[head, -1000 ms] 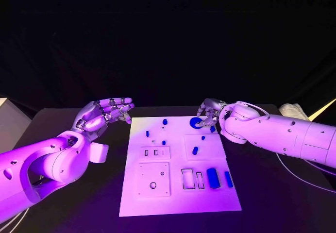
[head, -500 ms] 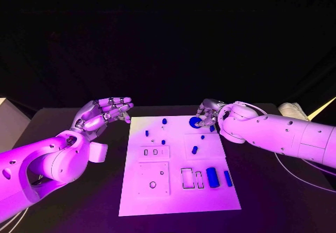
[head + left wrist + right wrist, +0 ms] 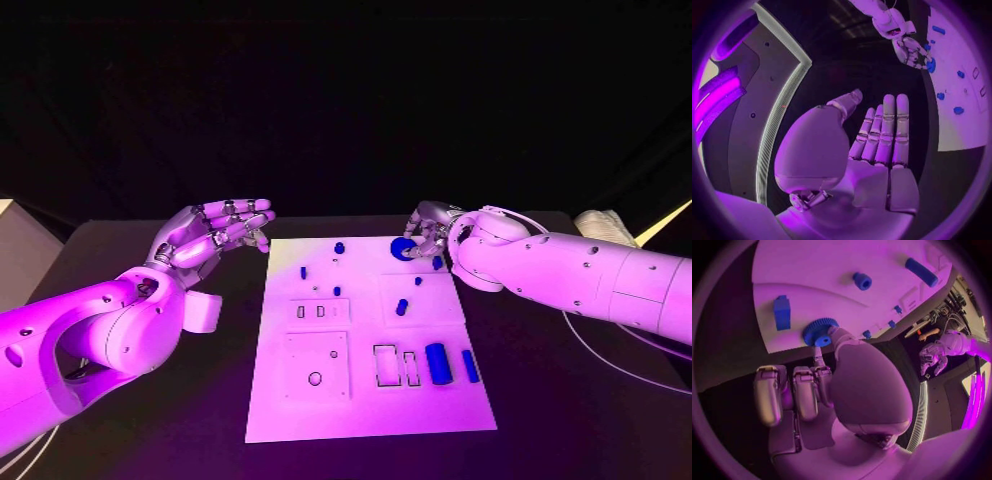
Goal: Assemble the parts on the task board
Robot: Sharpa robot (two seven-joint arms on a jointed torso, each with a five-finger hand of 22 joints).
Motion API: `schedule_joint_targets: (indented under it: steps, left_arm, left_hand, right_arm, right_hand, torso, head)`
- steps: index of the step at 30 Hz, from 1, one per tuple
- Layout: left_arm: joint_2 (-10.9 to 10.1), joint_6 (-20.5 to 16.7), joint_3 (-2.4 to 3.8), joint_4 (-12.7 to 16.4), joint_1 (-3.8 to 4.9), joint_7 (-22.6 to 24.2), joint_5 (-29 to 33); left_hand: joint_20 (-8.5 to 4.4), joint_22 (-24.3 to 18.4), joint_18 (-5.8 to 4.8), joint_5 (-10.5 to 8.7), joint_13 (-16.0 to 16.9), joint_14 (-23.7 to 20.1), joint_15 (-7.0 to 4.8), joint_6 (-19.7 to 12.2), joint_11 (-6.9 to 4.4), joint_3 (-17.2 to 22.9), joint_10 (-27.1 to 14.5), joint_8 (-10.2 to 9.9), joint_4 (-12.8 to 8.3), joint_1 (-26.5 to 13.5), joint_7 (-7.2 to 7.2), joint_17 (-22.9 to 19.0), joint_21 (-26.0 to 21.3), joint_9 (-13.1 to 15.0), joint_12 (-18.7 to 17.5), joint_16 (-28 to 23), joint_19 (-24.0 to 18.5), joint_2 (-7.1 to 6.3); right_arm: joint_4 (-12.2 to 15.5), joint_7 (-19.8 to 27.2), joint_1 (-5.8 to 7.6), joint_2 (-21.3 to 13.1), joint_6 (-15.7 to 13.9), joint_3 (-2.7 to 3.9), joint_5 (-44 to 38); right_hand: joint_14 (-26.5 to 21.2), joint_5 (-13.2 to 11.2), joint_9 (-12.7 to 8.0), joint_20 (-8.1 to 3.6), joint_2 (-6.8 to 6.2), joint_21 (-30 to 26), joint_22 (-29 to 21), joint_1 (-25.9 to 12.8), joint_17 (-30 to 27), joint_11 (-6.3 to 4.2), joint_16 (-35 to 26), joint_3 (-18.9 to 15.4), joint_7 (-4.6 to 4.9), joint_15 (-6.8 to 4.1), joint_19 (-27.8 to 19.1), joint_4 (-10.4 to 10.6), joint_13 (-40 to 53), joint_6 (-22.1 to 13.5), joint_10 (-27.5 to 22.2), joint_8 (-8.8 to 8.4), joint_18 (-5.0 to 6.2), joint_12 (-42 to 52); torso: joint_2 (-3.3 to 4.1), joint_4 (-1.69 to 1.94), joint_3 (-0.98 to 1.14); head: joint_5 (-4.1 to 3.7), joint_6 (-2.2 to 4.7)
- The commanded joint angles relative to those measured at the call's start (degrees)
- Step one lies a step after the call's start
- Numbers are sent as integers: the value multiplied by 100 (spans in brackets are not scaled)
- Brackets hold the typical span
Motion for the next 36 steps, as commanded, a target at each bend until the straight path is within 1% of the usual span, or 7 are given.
schedule_joint_targets:
  steps: [1, 5, 8, 15, 18, 29, 36]
  left_arm:
    - [-1, 119, 3, 16, 6, -18, 16]
    - [-4, 125, 3, 18, 6, -32, 16]
    - [-4, 127, 3, 18, 6, -35, 16]
    - [-2, 129, 3, 13, 6, -36, 16]
    - [-3, 128, 3, 13, 6, -34, 16]
    - [3, 101, 3, 12, 6, -13, 16]
    - [45, 107, 4, 16, 7, -13, 16]
  left_hand:
    - [-11, 8, 73, -21, -2, -57, -1, 13, 24, 30, 0, 20, 1, -2, 101, 3, 26, 2, -14, 39, -44, 28]
    - [-11, 8, 73, -21, -2, -57, -1, 13, 24, 30, 0, 20, 1, -2, 101, 3, 26, 2, -14, 39, -44, 28]
    - [-11, 8, 73, -21, -2, -57, -1, 13, 24, 30, 0, 20, 1, -2, 101, 3, 26, 2, -14, 39, -44, 28]
    - [-10, 13, 73, -30, -3, -61, 1, 8, 26, 34, -7, 18, 5, -6, 103, 2, 35, 0, -16, 44, -51, 33]
    - [-10, 13, 73, -30, -3, -61, 1, 8, 26, 34, -7, 18, 5, -6, 103, 2, 35, 0, -16, 44, -51, 33]
    - [-8, 21, 72, -38, -4, -67, 5, -1, 30, 37, -17, 14, 15, -20, 106, 0, 48, -2, -20, 54, -63, 37]
    - [-7, 23, 71, -40, -5, -69, 6, -3, 31, 35, -18, 13, 18, -26, 106, 0, 51, -2, -20, 56, -66, 35]
  right_arm:
    - [4, 14, -42, 5, 218, -25, -47]
    - [53, 23, -45, -19, 114, -26, -122]
    - [131, 65, -46, -50, -129, -26, -205]
    - [434, 99, -32, -117, -586, -20, -493]
    - [565, 86, -14, -113, -674, -16, -613]
    - [944, 115, 23, 149, -831, -4, -1066]
    - [862, 142, -2, 517, -868, -14, -1226]
  right_hand:
    - [596, -61, -14, -7, -61, 33, 1126, -32, 1508, -55, 21, 35, 3, -20, 386, -3, 1025, 24, 187, 30, -62, 20]
    - [596, -59, -10, -9, -48, 40, 1134, -21, 1508, -64, 21, 77, -10, -24, 389, -14, 1032, 62, 193, 51, -64, 24]
    - [596, -19, -7, -15, -32, 63, 1160, 1, 1508, -76, 21, 142, -23, -34, 404, -29, 1046, 97, 205, 70, -71, 32]
    - [596, 306, -4, -55, -76, 157, 1267, 1, 1508, -122, 21, 426, -69, -76, 464, -73, 1087, 217, 244, 129, -99, 53]
    - [596, 355, -6, -59, -93, 164, 1274, -6, 1508, -127, 21, 475, -72, -81, 468, -83, 1077, 222, 236, 131, -102, 43]
    - [596, 384, -9, -65, -96, 184, 1297, 3, 1508, -132, 21, 564, -76, -86, 481, -110, 1070, 228, 230, 132, -108, 34]
    - [596, 416, -10, -68, -111, 186, 1300, 1, 1508, -133, 21, 613, -77, -88, 483, -127, 1066, 230, 227, 133, -109, 28]
  torso:
    - [1, -3, 1]
    - [-6, -1, 0]
    - [-5, -5, 2]
    - [-12, -8, -3]
    - [-13, -9, -10]
    - [-3, 10, -8]
    - [7, 5, -9]
  head:
    - [3, -8]
    - [4, -11]
    - [14, -11]
    - [4, 8]
    - [1, 17]
    - [-17, 26]
    - [5, 23]
